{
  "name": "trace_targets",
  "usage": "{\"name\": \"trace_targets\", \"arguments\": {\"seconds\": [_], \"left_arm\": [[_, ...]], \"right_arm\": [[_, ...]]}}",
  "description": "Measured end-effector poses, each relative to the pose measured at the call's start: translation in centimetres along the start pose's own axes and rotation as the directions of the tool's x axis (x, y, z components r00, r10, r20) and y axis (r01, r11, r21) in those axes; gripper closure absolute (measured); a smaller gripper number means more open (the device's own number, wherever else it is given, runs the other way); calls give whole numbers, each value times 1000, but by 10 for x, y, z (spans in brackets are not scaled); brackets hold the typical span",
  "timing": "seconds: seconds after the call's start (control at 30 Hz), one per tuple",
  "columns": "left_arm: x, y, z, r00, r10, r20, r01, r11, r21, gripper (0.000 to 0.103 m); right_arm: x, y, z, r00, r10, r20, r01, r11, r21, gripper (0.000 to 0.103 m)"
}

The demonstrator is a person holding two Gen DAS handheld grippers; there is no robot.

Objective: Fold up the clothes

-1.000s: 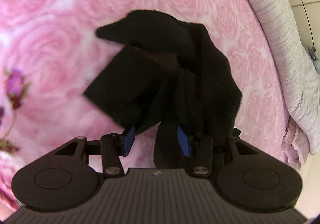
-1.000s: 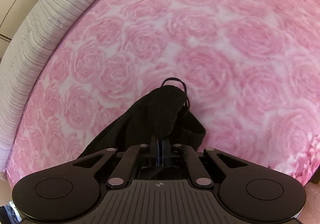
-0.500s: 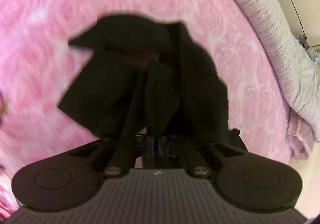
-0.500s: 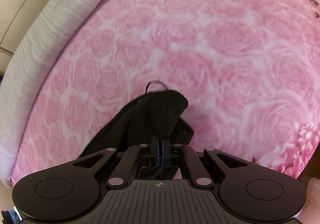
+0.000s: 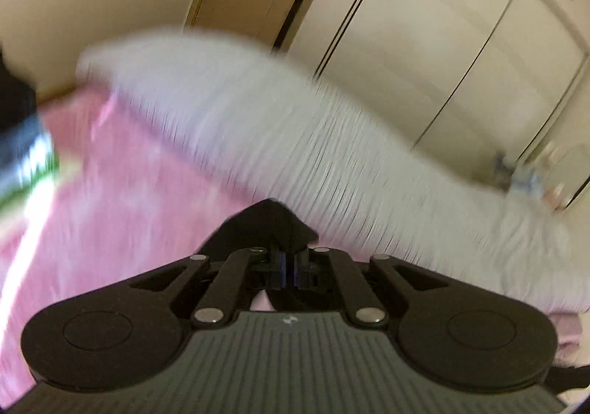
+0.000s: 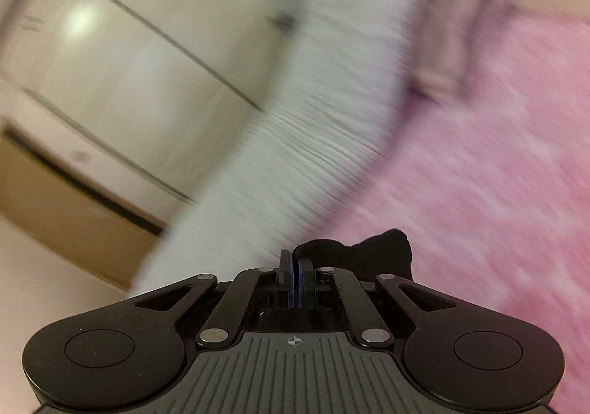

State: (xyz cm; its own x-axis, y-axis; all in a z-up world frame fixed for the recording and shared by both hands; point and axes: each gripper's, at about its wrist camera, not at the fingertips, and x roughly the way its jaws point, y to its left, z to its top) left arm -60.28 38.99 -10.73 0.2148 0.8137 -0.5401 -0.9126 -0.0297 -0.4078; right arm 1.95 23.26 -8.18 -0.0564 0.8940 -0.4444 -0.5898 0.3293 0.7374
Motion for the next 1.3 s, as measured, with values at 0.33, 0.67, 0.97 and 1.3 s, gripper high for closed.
{"name": "trace_targets", "arguments": {"seconds": [0.33, 0.67, 0.97, 1.3], "left_arm": [[-105, 58, -155, 967, 159, -201, -165, 986, -15, 92], [-112, 143, -313, 720, 493, -489, -539, 841, 54, 89], [-120, 144, -311, 772, 479, -418, -536, 844, -22, 88], [-115, 157, -293, 806, 468, -362, -522, 850, -64, 88]], "right_arm": [[-81, -97, -72, 979, -121, -162, 115, 992, -41, 102], [-119, -285, -177, 709, -560, -427, 615, 788, -12, 97], [-65, -318, -175, 875, -346, -338, 413, 899, 147, 64], [-37, -305, -165, 874, -436, -213, 446, 895, -1, 92]]}}
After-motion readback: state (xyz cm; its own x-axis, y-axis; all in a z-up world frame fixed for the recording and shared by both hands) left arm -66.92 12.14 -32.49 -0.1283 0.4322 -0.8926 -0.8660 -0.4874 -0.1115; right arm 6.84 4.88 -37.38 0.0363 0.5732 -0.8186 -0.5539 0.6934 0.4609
